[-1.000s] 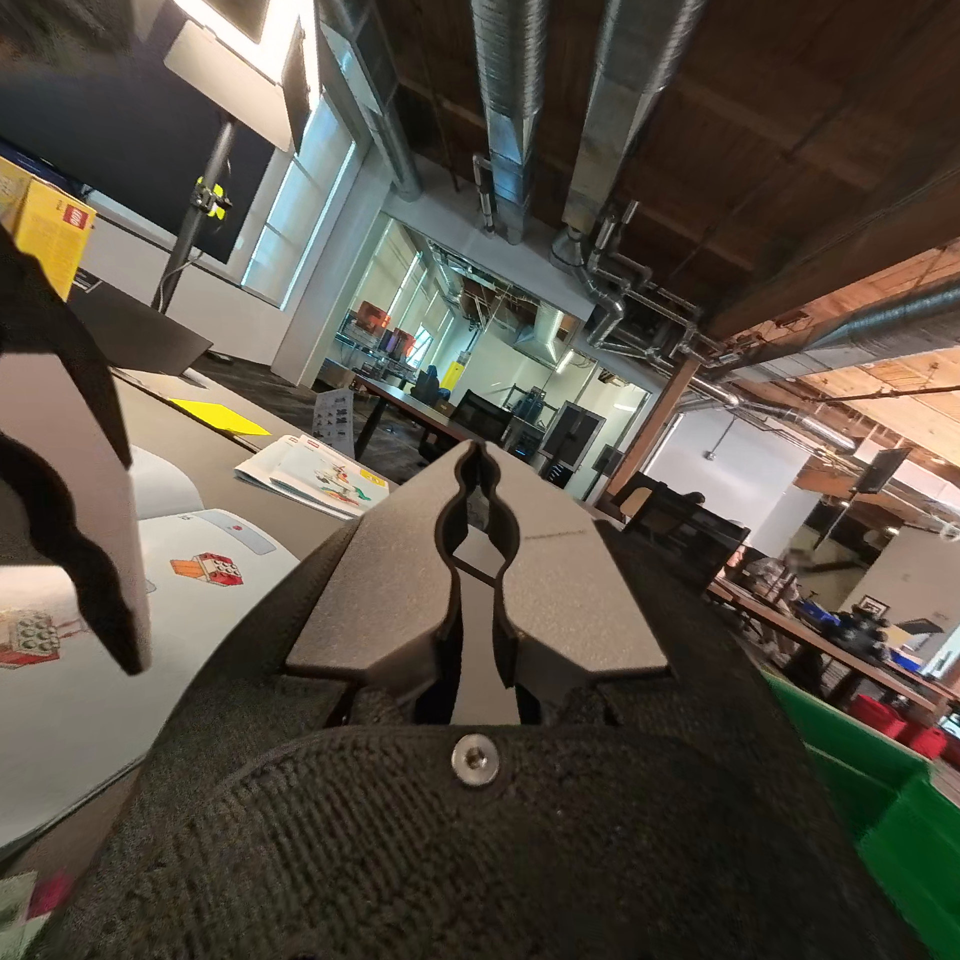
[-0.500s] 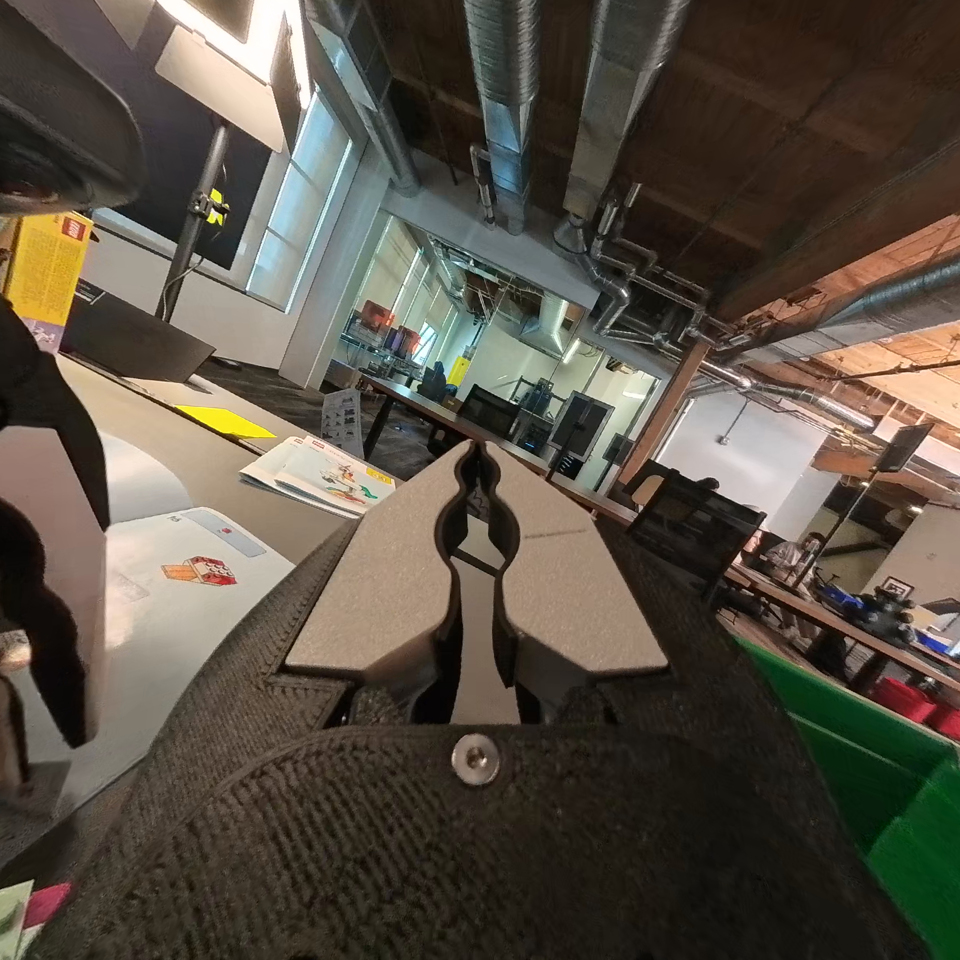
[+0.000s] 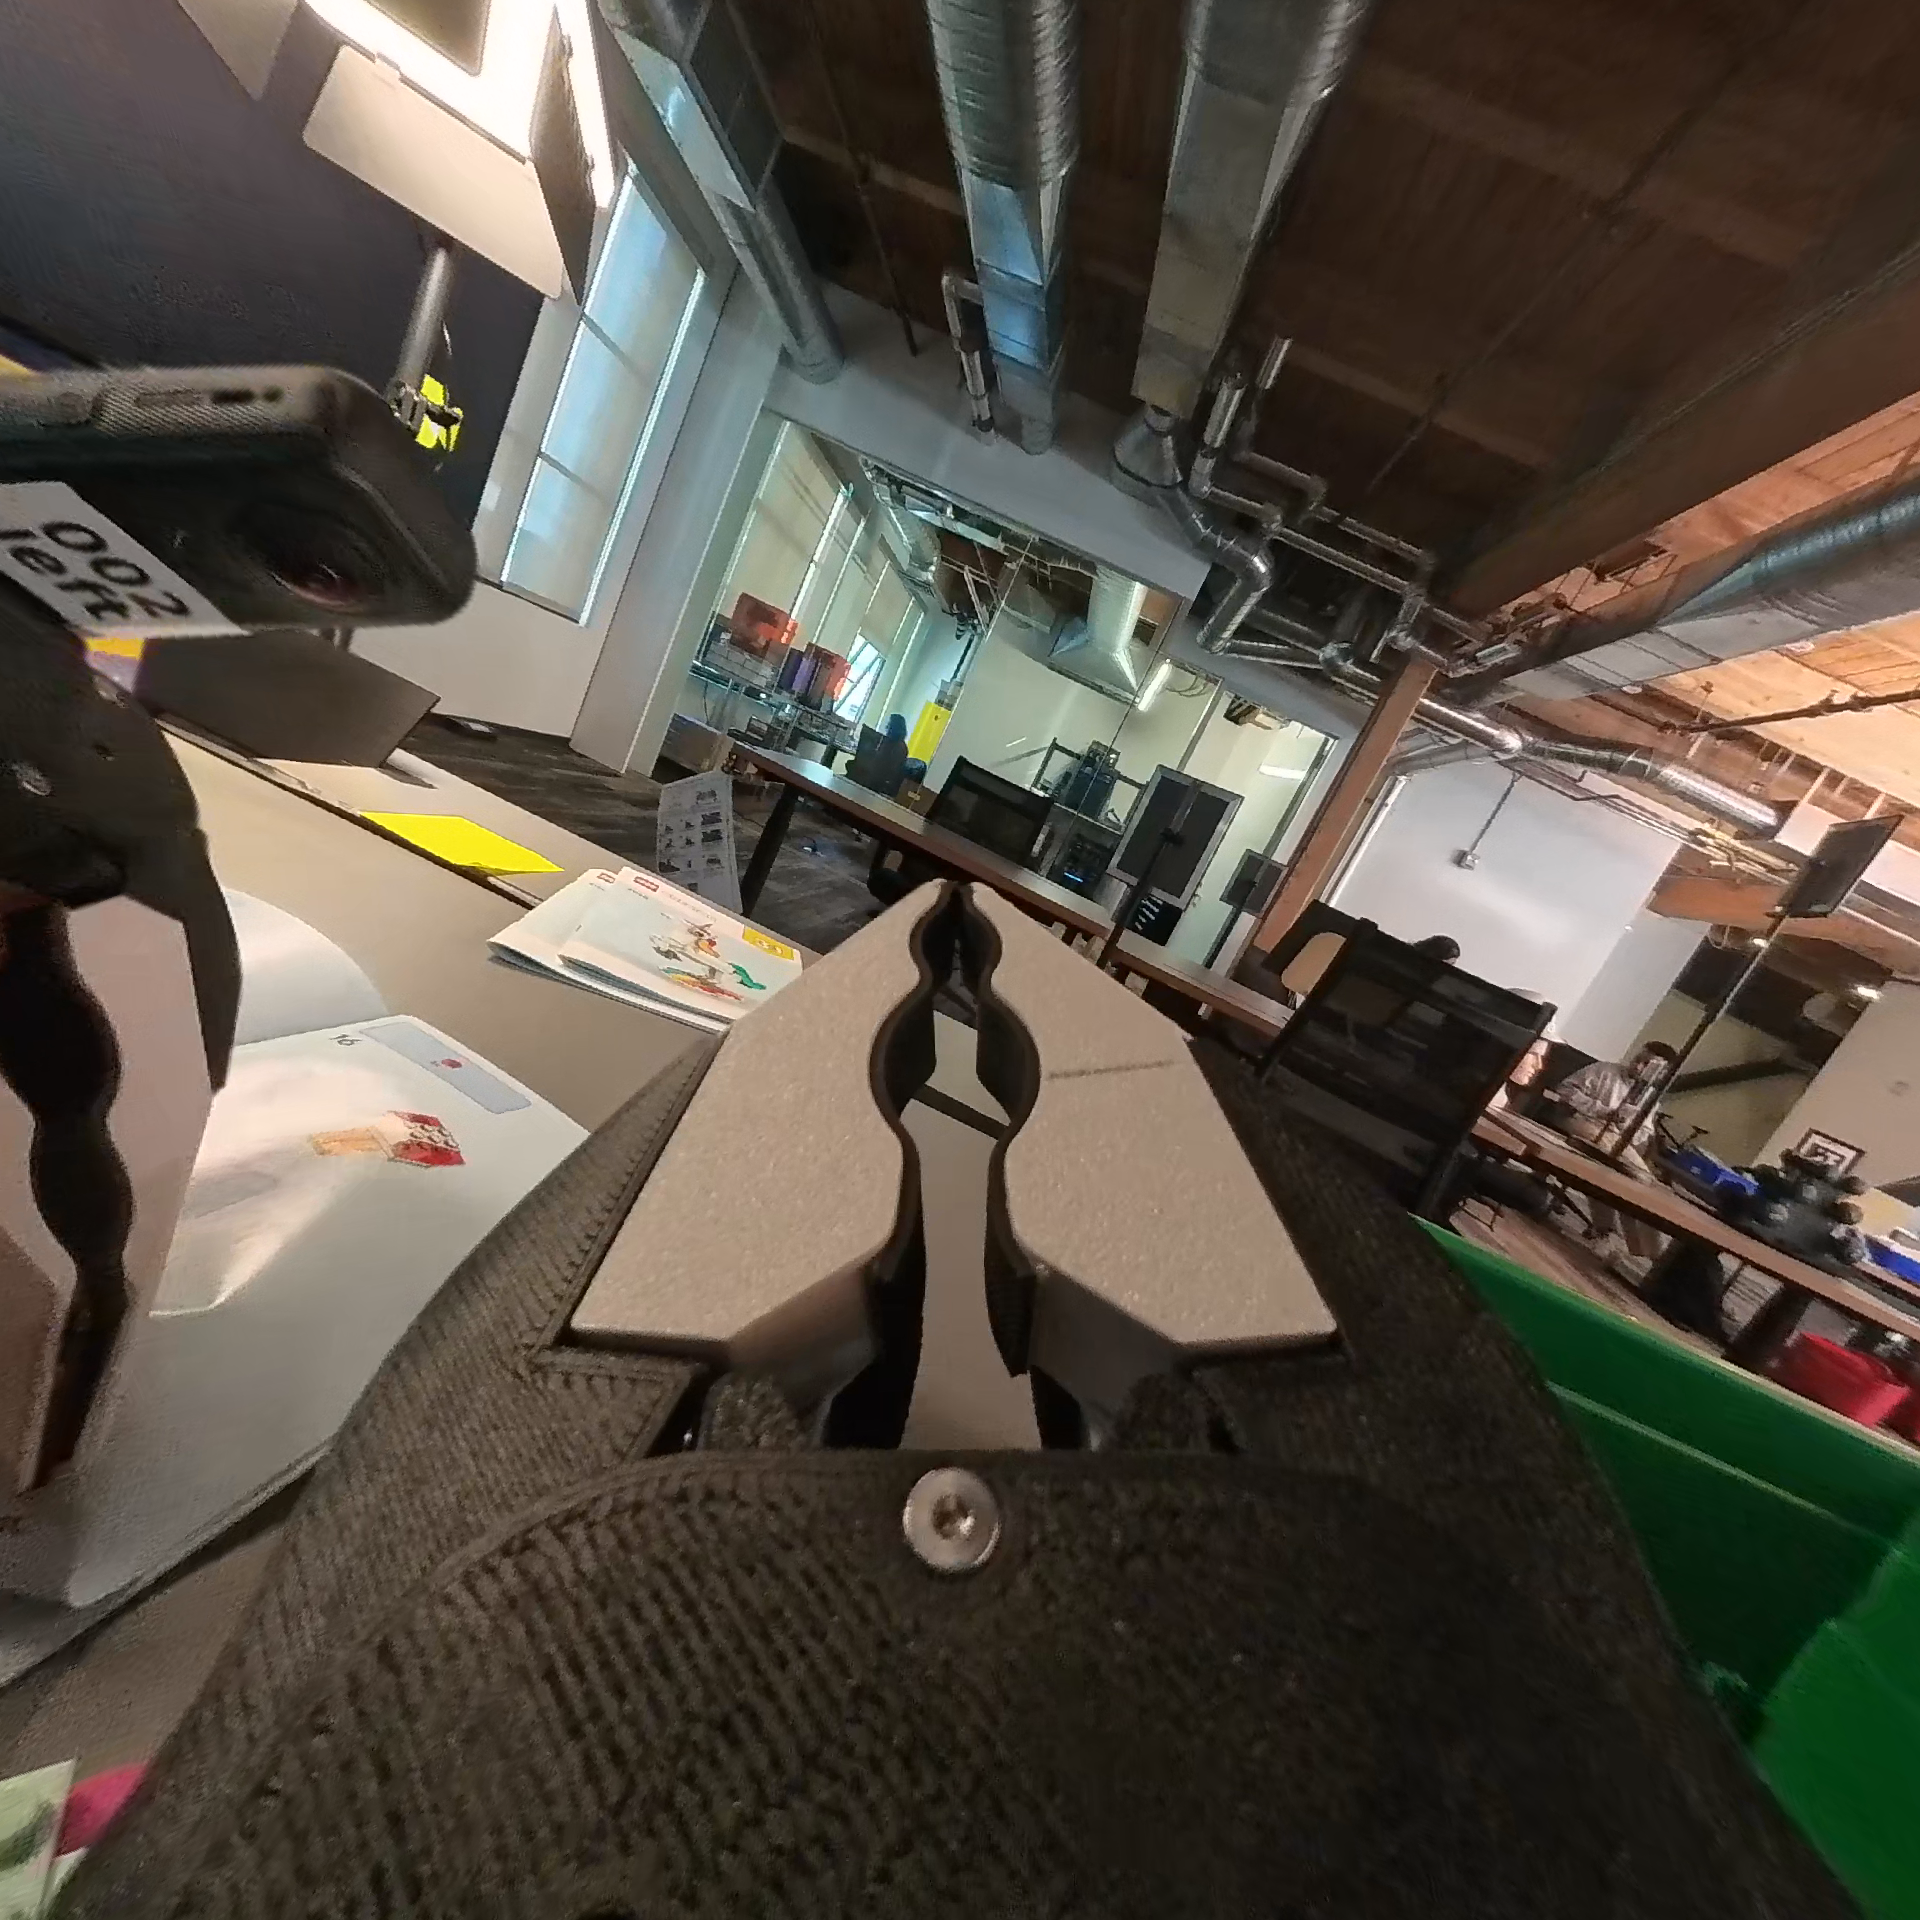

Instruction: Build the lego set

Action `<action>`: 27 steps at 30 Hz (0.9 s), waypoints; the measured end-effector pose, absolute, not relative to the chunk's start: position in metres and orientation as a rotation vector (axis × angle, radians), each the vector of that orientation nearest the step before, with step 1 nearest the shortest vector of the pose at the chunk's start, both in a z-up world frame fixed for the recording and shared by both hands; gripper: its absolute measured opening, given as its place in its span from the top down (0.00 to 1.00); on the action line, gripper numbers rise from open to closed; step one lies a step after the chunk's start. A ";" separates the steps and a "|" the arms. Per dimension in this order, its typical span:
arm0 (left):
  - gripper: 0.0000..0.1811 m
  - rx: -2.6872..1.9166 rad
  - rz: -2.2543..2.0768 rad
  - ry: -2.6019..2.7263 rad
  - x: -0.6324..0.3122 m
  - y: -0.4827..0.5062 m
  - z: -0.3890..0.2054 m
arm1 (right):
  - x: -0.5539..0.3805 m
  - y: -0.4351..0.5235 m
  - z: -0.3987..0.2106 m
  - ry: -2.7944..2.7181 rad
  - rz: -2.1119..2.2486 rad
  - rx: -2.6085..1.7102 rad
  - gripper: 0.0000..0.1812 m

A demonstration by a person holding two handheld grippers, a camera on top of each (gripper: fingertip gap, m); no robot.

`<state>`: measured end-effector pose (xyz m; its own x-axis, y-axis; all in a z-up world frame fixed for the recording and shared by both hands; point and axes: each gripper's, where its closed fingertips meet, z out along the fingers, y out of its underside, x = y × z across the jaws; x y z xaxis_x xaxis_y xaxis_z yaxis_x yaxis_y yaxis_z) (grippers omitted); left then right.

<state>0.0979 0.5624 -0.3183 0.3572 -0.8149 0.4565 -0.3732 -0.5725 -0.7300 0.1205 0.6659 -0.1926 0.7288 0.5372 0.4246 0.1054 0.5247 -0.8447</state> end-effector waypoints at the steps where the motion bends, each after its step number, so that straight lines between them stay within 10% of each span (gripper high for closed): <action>1: 1.00 -2.109 -1.156 1.029 0.098 0.562 -0.317 | 0.120 0.666 -0.193 -0.737 0.289 -1.004 1.00; 20: 1.00 -2.052 -1.157 1.190 0.103 0.544 -0.319 | 0.115 0.661 -0.194 -0.766 0.288 -0.990 1.00; 27: 0.81 -1.848 -0.691 1.329 0.100 0.553 -0.311 | 0.116 0.661 -0.193 -0.767 0.282 -0.986 1.00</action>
